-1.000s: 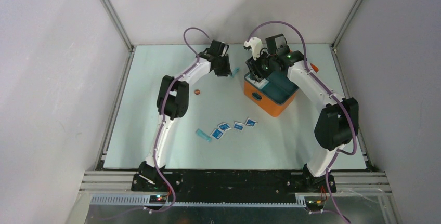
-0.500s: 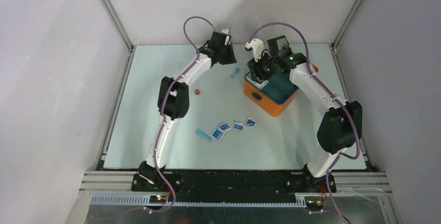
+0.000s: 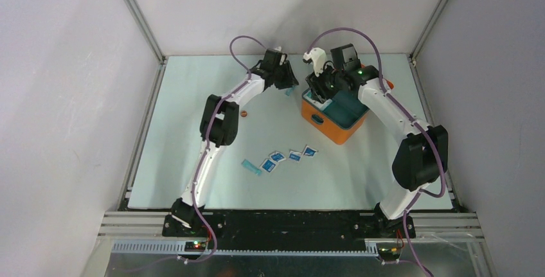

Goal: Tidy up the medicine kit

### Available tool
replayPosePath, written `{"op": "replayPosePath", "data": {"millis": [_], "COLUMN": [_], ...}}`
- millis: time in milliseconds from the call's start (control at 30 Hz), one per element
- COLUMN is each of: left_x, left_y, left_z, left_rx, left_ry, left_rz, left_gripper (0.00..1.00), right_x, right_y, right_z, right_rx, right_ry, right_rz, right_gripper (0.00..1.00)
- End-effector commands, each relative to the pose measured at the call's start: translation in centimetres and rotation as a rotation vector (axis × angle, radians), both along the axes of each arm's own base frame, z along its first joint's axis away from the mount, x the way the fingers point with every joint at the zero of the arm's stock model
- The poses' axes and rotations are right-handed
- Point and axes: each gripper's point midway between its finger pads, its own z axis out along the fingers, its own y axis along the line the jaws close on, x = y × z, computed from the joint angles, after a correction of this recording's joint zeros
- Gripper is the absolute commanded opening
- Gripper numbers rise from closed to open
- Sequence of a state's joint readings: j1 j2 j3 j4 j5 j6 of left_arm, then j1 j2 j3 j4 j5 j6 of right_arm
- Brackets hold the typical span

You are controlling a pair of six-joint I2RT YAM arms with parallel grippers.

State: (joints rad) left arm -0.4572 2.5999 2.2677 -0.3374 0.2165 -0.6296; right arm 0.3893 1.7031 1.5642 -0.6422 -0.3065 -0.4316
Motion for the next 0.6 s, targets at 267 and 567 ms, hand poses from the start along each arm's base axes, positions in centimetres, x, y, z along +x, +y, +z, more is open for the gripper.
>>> {"op": "replayPosePath", "data": {"millis": [267,567], "left_x": [-2.6,-6.9], "left_y": [1.5,6.0], "left_z": [-1.0,-2.1], "left_rx": [-0.048,0.019], "left_ry": [0.155,0.261], "left_rz": [0.099,0.114], "left_gripper": [0.37,0.35], "right_x": [0.5,1.1], "right_y": [0.3,1.3], "right_z": [1.7,2.1], "right_rx": [0.004,0.023], "right_ry": [-0.061,-0.081], "right_rz": [0.01,0.028], "right_gripper": [0.52,0.52]}}
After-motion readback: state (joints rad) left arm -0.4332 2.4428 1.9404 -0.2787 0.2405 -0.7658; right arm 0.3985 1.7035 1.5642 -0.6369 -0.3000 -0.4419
